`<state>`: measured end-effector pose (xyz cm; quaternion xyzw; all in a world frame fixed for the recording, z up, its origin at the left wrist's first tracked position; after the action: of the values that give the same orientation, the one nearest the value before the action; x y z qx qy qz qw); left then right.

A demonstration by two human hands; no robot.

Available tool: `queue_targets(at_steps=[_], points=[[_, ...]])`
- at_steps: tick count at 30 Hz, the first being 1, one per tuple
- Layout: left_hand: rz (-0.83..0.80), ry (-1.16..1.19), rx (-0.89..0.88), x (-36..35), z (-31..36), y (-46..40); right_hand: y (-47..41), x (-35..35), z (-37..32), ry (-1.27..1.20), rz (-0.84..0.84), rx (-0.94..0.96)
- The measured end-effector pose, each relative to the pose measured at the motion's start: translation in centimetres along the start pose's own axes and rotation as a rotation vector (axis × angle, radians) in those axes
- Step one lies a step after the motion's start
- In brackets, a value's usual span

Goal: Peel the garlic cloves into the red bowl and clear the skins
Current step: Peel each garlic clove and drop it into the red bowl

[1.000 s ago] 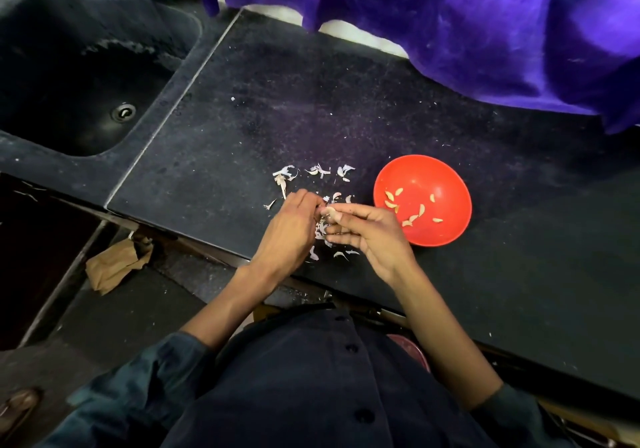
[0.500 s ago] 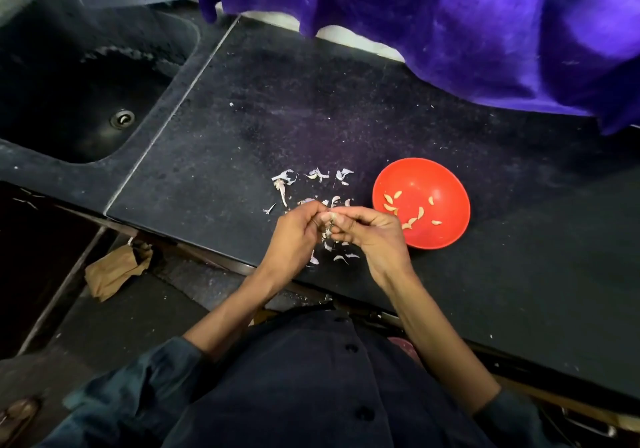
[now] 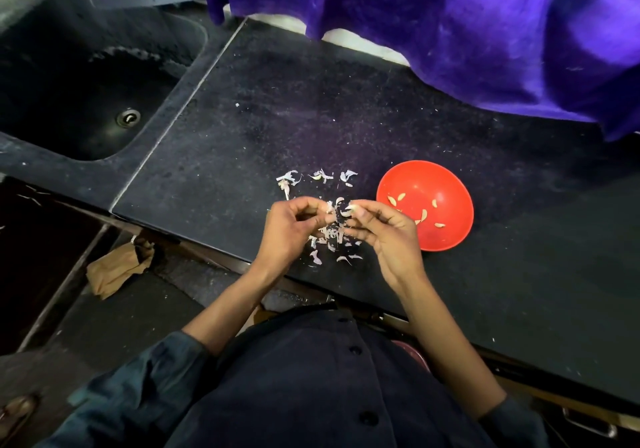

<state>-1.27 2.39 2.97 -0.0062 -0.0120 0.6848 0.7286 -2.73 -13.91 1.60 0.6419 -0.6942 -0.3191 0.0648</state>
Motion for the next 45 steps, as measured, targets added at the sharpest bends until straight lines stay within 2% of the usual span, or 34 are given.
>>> queue_targets(at_steps=[6,14,21,27,32,36,45], points=[[0.052,-0.153,-0.105,0.8,1.1,-0.1,0.1,-0.1,-0.1,-0.027,0.003,-0.03],[-0.012,-0.308,-0.092,0.5,0.4,-0.7,0.1,-0.6,-0.3,-0.02,-0.014,-0.019],[0.003,-0.591,-0.127,1.5,0.9,-1.0,0.1,-0.6,-0.4,0.046,-0.016,0.01],[-0.108,-0.505,-0.16,0.6,0.5,-1.5,0.0,-0.7,-0.8,0.059,0.006,0.02],[-0.048,-0.608,-0.146,1.0,1.3,-1.4,0.0,-0.7,-0.9,0.077,-0.01,0.019],[-0.084,-0.412,-0.157,0.2,1.8,-1.6,0.0,-0.9,-0.8,0.047,-0.03,0.0],[-0.044,0.022,-0.077,-0.7,2.0,-1.4,0.3,-1.6,-0.8,0.022,-0.084,-0.035]])
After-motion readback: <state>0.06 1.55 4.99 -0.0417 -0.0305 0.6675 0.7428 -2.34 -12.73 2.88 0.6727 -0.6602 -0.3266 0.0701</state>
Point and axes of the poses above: each hand's wrist, its own y-axis away from the middle knuckle, its own x-axis out of the back of the hand, z = x × y, the point moved 8 cm from there along -y, towards the middle knuckle, and after that the axes turned 15 degrees about -x, right-handed, at the moved point
